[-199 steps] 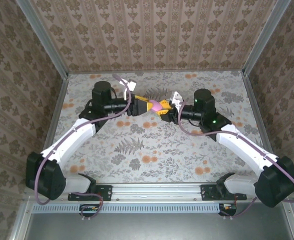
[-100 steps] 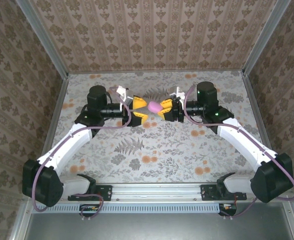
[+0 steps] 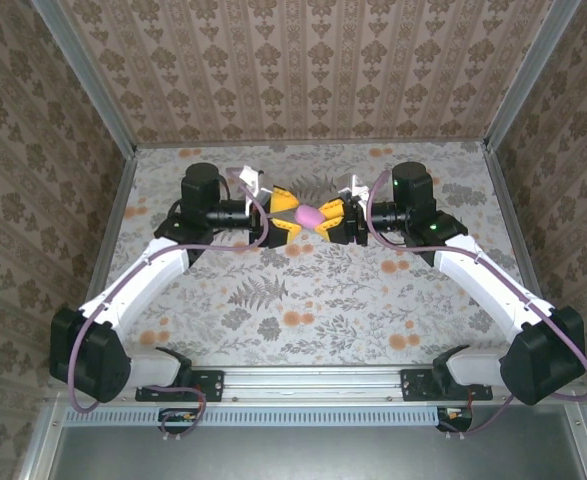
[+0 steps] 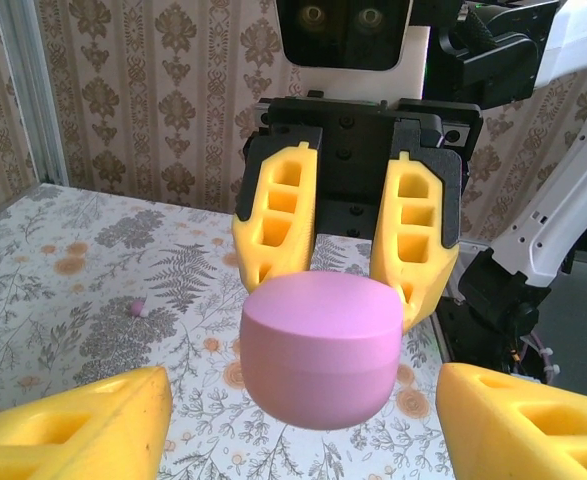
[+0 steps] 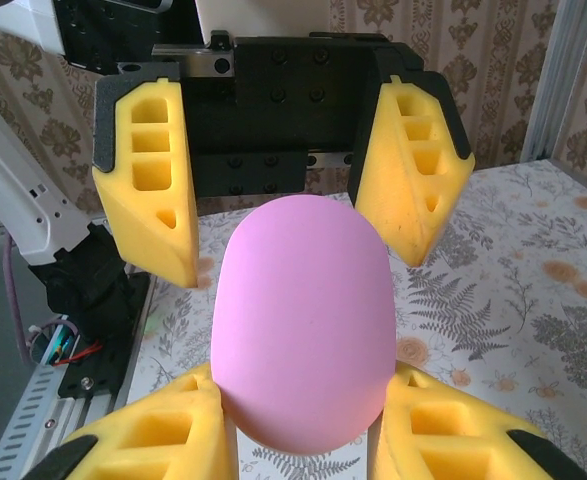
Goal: Insert wireless bluetooth earbuds into charging case
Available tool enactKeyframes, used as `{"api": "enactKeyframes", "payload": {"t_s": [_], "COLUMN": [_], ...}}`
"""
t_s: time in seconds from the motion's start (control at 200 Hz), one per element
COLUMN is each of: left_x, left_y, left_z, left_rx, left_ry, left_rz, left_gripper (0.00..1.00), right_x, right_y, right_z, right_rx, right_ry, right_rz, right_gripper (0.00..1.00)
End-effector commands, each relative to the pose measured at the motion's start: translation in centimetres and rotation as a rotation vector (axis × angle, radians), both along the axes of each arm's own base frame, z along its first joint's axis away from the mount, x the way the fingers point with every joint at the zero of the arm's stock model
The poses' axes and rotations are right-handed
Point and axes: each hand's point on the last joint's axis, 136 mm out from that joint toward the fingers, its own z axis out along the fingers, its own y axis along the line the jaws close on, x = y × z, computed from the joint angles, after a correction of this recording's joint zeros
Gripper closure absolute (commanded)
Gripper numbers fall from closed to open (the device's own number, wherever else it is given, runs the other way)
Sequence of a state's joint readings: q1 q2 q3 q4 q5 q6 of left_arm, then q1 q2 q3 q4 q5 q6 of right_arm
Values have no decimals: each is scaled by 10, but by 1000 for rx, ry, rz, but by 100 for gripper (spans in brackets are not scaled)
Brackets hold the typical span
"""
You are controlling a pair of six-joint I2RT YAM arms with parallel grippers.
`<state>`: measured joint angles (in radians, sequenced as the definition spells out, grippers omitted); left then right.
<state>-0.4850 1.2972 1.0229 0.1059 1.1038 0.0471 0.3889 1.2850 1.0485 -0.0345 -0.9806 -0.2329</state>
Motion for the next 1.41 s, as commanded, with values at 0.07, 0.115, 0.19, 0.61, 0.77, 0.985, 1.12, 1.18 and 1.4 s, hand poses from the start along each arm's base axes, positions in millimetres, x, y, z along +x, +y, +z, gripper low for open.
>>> {"api": "enactKeyframes", "payload": {"t_s": [0.07,0.115,0.19,0.61,0.77,0.985,1.12,1.18,1.4], "left_x": [-4,-5,-5,-7,-8,-9,-10,-10,-9], "left_y": [-5,-6,-8,-13,-15,-16,-17,-17,-17], "left_z": [4,4,5,4,2,3,3,2,-1], "left_rx": [5,8,10,15,23,23,27,31,46], "left_ry": [5,8,11,11,15,11,13,14,24], "left_rz": [-39,-44,-50,-57,-65,-68,-71,-70,-63], "left_gripper": [31,31,32,37,37,40,42,42,41], "right_x": [3,3,4,7,7,6,6,7,8], "right_y": [3,4,4,6,6,6,7,6,6], "right_z": [13,14,13,13,13,13,14,15,16], "right_rx": [13,14,11,8,11,11,13,17,23], "right_ry": [-57,-62,-62,-69,-68,-66,-68,-71,-79], "right_rz": [11,11,3,-8,-9,-10,-9,-12,-21], "right_gripper": [71,71,71,71,71,71,71,71,71]}}
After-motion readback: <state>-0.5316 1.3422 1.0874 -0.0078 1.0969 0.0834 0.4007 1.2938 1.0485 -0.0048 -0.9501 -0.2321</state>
